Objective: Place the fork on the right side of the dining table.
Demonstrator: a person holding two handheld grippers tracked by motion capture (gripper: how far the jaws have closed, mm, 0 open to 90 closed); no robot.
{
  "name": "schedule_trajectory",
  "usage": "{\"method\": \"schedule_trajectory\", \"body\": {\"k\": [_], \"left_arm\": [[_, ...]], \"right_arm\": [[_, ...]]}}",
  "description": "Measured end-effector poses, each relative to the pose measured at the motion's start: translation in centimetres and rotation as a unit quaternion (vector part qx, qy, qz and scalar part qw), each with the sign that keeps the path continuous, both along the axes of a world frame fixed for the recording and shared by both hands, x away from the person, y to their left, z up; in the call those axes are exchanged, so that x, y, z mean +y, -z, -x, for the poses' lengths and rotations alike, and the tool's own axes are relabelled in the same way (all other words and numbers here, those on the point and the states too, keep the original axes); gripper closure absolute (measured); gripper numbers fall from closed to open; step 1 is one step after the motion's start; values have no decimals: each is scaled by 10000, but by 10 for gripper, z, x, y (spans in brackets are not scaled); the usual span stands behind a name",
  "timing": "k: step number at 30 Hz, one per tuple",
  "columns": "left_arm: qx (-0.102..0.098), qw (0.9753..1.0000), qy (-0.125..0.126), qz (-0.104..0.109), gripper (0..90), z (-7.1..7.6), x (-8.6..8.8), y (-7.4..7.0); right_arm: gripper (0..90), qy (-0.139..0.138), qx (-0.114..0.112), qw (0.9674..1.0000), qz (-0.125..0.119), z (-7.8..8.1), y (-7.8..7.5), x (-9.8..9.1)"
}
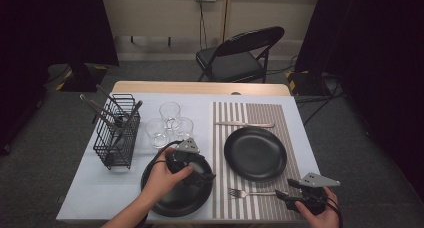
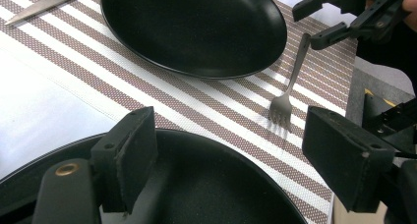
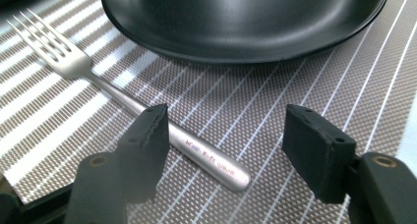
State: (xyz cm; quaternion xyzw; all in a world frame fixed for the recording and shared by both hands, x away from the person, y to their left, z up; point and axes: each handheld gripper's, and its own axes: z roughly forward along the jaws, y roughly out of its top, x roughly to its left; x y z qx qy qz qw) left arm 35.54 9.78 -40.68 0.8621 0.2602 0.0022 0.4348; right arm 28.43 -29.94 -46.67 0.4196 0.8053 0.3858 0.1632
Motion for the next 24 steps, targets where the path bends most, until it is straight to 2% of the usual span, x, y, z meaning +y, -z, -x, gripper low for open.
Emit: {"method": "schedule_trajectory", "body": {"k": [12, 24], "left_arm": [[-17, 9999, -103, 16, 207, 1, 9, 0], [14, 9997, -239, -11, 207, 4, 19, 3]], "right_arm": [[313, 144, -76, 9996, -222, -5, -23, 0], [307, 103, -64, 9995, -289, -17, -33, 11]]}}
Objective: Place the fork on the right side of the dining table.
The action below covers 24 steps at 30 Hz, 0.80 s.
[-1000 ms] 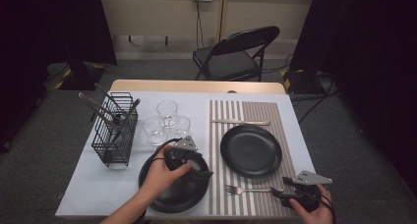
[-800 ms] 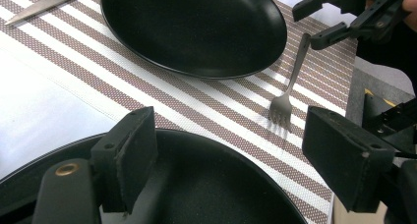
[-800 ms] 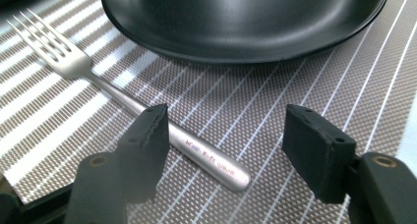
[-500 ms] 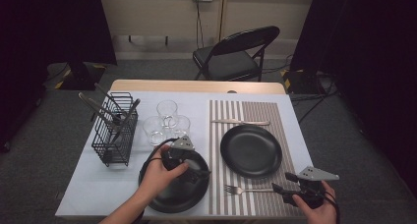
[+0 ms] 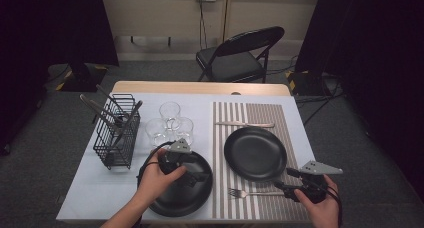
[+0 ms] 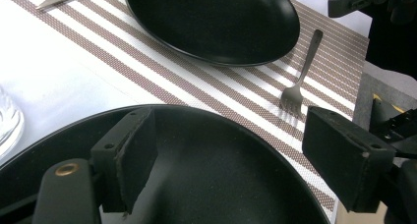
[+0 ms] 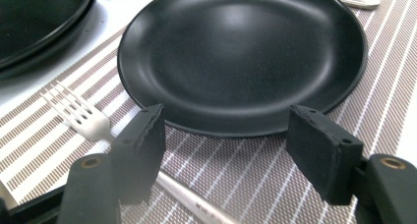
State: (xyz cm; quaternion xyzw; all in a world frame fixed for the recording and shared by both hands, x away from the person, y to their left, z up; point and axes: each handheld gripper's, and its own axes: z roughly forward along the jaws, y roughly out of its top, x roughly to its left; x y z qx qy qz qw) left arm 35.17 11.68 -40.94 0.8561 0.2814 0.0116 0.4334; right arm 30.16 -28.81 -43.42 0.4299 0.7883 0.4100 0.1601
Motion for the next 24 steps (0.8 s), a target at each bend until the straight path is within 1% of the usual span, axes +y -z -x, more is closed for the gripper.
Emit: {"method": "schedule_trajectory", "body": {"k": [1, 4, 5, 8, 9, 11, 16, 18, 20, 21, 24], "left_arm": [[-16, 10000, -6, -26, 207, 0, 1, 0], [1, 10000, -74, 15, 207, 1, 5, 1], [5, 10000, -92, -9, 207, 1, 6, 1], [12, 10000, -91, 2, 206, 1, 8, 1], [26, 9999, -106, -52, 206, 2, 9, 2], [39, 9999, -119, -35, 206, 2, 11, 3], [47, 9998, -179, -60, 206, 3, 14, 3], [58, 9999, -158, -27, 206, 3, 15, 4], [62, 9998, -172, -99, 206, 4, 16, 4], [87, 9998, -191, -70, 206, 4, 16, 5], [96, 9997, -199, -93, 206, 4, 18, 6]], "right_arm": [[307, -21, -5, 10000, 6, -1, -1, 1], [304, -50, 7, 10000, -23, -7, -3, 6], [303, -52, 23, 10000, -35, -8, -4, 7], [303, -79, 29, 10000, -31, -10, -4, 9], [300, -88, 62, 9999, -31, -13, -5, 11], [297, -88, 99, 9999, -15, -15, -5, 13], [291, -151, 111, 9998, -21, -21, -7, 18], [286, -162, 101, 9998, -31, -23, -8, 19], [286, -180, 102, 9998, -31, -25, -9, 21], [286, -185, 107, 9998, -16, -26, -10, 22], [281, -266, 89, 9996, 24, -30, -13, 25]]}}
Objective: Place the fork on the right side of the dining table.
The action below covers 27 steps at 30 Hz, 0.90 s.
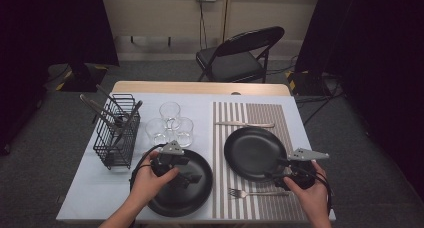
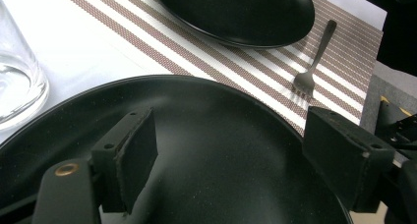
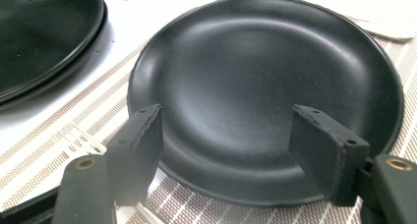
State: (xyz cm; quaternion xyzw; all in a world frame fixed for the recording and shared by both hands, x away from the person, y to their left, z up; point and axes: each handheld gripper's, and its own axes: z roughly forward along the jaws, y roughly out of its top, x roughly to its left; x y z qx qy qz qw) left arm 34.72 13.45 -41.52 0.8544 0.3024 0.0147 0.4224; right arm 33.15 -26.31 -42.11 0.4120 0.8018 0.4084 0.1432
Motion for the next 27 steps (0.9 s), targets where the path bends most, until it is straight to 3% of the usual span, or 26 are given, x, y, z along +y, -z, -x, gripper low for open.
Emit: {"method": "schedule_trajectory", "body": {"k": [13, 27], "left_arm": [[66, 9998, -174, -41, 206, 7, 13, 4], [68, 9992, -379, -53, 206, 13, 29, 5]], "right_arm": [[195, -346, -199, 9992, 42, -20, -12, 25], [156, -766, -121, 9970, 40, -48, -19, 61]]}}
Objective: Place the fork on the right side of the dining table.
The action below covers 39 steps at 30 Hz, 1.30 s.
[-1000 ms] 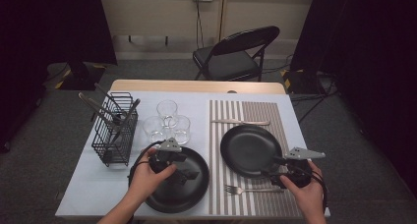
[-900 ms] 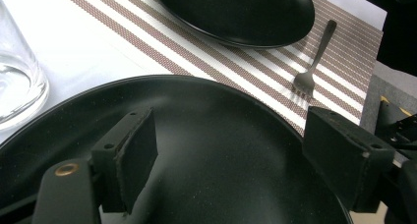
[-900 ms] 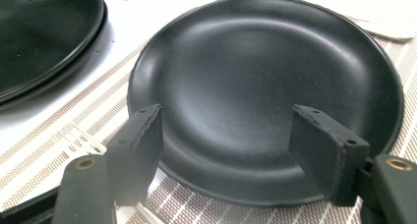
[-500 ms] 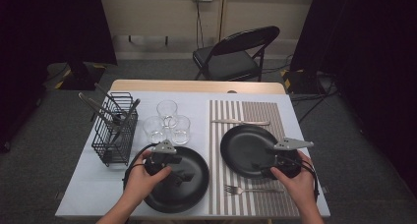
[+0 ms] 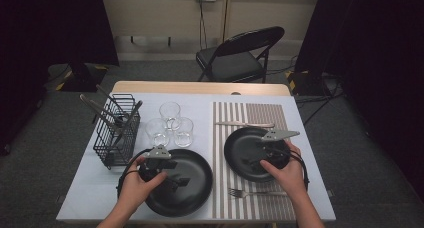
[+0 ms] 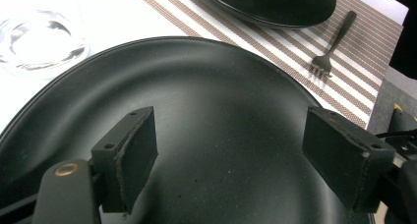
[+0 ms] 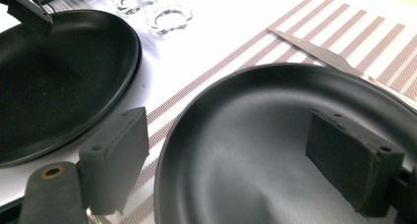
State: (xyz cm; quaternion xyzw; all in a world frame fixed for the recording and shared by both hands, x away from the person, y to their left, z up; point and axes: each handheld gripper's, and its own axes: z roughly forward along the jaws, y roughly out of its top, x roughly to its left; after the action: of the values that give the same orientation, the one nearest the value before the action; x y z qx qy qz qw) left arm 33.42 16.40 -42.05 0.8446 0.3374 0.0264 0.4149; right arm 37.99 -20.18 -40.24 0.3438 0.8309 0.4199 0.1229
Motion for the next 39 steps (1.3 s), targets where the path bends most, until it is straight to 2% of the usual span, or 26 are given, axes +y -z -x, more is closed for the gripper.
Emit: {"method": "schedule_trajectory", "body": {"k": [11, 20, 31, 39], "left_arm": [[-49, 9999, -87, 16, 206, 1, 10, -4], [-42, 9999, -139, 17, 206, 2, 13, -2], [-115, 9999, -124, 23, 203, 1, 15, -5], [-136, 9997, -164, 73, 203, 2, 17, -8]], "right_arm": [[156, -219, -22, 9998, 17, -15, -8, 22], [160, -256, -43, 9997, 4, -24, -11, 36], [161, -363, 15, 9992, 157, -35, -13, 54], [171, -464, 23, 9988, 184, -41, -17, 67]]}}
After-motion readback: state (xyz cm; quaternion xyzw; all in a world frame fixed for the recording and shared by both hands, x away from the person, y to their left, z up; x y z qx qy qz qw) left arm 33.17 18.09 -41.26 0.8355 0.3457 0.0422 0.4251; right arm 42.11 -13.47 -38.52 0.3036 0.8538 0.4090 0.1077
